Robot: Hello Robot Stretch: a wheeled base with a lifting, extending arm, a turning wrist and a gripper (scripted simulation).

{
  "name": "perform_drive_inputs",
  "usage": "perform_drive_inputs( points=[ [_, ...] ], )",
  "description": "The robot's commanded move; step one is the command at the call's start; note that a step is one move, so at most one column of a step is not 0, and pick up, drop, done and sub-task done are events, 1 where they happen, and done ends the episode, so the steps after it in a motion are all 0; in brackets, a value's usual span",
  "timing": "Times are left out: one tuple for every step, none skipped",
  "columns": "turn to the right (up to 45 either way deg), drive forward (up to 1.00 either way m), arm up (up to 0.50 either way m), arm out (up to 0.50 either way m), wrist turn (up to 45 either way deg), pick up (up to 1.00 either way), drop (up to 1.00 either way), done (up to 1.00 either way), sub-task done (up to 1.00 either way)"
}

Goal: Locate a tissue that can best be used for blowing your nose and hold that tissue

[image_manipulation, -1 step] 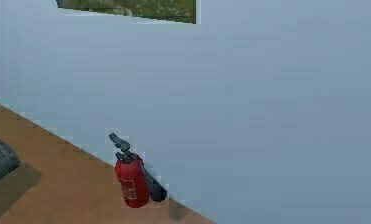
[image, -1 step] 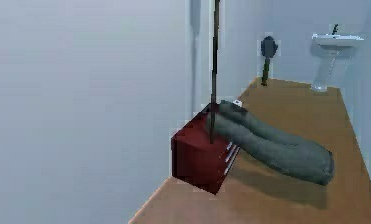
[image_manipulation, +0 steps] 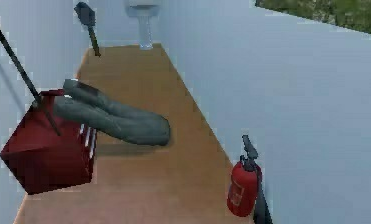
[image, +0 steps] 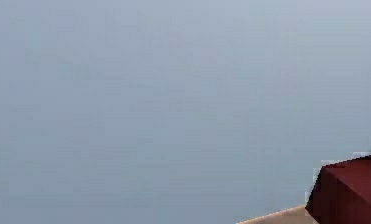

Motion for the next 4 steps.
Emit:
perform_drive_inputs(
  points=[
    [-45.0,0.00,0.00,0.00,0.0,0.00,0.00,0.00,0.00],
    [-45.0,0.00,0.00,0.00,0.0,0.00,0.00,0.00,0.00],
    [-21.0,0.00,0.00,0.00,0.0,0.00,0.00,0.00,0.00],
    [0.0,1.00,0.00,0.00,0.0,0.00,0.00,0.00,0.00]
  ],
)
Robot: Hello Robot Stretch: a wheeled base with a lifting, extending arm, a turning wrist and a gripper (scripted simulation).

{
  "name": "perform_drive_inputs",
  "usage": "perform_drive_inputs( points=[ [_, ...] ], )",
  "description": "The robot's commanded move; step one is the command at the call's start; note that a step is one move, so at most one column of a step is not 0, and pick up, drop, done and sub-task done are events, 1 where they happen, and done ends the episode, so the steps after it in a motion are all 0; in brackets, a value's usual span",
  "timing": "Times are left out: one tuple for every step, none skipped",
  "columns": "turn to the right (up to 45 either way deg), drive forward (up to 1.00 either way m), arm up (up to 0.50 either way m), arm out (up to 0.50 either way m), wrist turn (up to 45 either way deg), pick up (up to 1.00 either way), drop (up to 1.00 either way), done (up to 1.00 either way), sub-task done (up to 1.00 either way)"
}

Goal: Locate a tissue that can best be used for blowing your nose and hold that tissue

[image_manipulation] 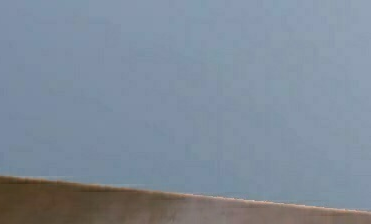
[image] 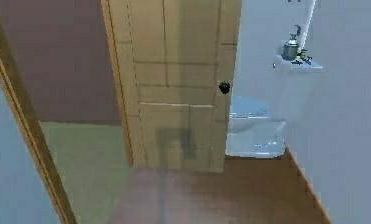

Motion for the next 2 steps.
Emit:
perform_drive_inputs(
  points=[
    [-3.0,0.00,0.00,0.00,0.0,0.00,0.00,0.00,0.00],
    [45.0,0.00,0.00,0.00,0.0,0.00,0.00,0.00,0.00]
  ],
)
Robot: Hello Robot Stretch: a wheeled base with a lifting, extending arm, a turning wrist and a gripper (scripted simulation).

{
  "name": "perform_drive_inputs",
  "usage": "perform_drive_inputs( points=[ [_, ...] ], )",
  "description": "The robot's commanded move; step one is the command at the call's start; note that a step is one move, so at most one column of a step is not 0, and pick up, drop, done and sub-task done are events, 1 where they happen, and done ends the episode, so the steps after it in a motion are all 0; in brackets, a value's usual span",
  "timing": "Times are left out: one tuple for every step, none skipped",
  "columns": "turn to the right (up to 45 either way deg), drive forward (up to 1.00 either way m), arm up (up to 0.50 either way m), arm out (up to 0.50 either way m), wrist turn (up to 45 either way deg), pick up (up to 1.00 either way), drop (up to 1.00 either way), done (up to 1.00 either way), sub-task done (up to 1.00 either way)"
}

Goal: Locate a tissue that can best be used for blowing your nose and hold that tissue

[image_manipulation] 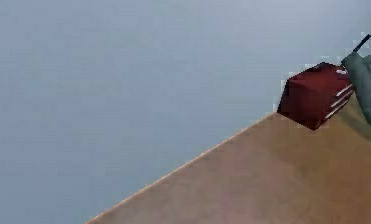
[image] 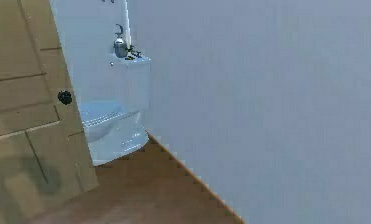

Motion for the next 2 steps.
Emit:
perform_drive_inputs(
  points=[
    [45.0,0.00,0.00,0.00,0.0,0.00,0.00,0.00,0.00],
    [6.0,0.00,0.00,0.00,0.0,0.00,0.00,0.00,0.00]
  ],
)
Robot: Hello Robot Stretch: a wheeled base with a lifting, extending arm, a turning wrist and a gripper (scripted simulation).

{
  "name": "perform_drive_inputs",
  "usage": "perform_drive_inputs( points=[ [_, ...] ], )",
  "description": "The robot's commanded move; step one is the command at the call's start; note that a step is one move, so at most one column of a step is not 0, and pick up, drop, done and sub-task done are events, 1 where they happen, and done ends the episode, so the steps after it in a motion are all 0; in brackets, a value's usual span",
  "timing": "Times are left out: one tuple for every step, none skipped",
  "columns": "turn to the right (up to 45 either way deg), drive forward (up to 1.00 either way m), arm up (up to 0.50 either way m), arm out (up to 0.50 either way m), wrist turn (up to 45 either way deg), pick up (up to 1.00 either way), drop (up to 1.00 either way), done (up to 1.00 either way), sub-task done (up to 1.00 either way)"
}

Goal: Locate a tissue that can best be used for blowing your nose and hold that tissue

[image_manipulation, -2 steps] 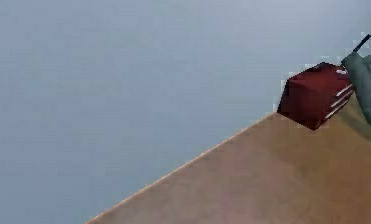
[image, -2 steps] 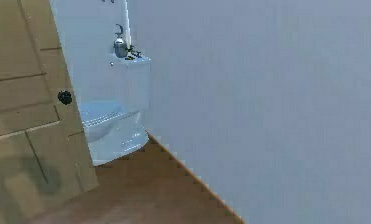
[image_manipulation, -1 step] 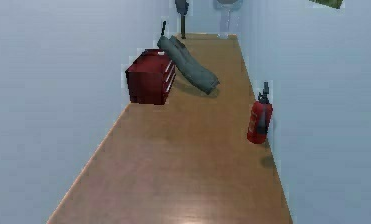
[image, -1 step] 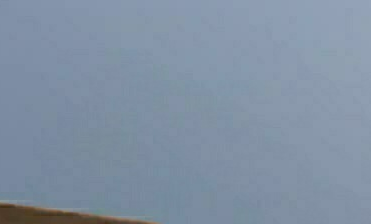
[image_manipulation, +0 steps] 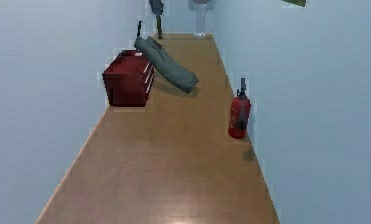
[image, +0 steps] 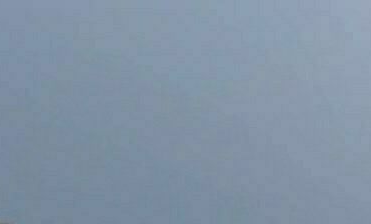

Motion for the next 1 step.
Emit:
perform_drive_inputs(
  points=[
    [0.0,0.05,0.00,0.00,0.0,0.00,0.00,0.00,0.00]
  ],
)
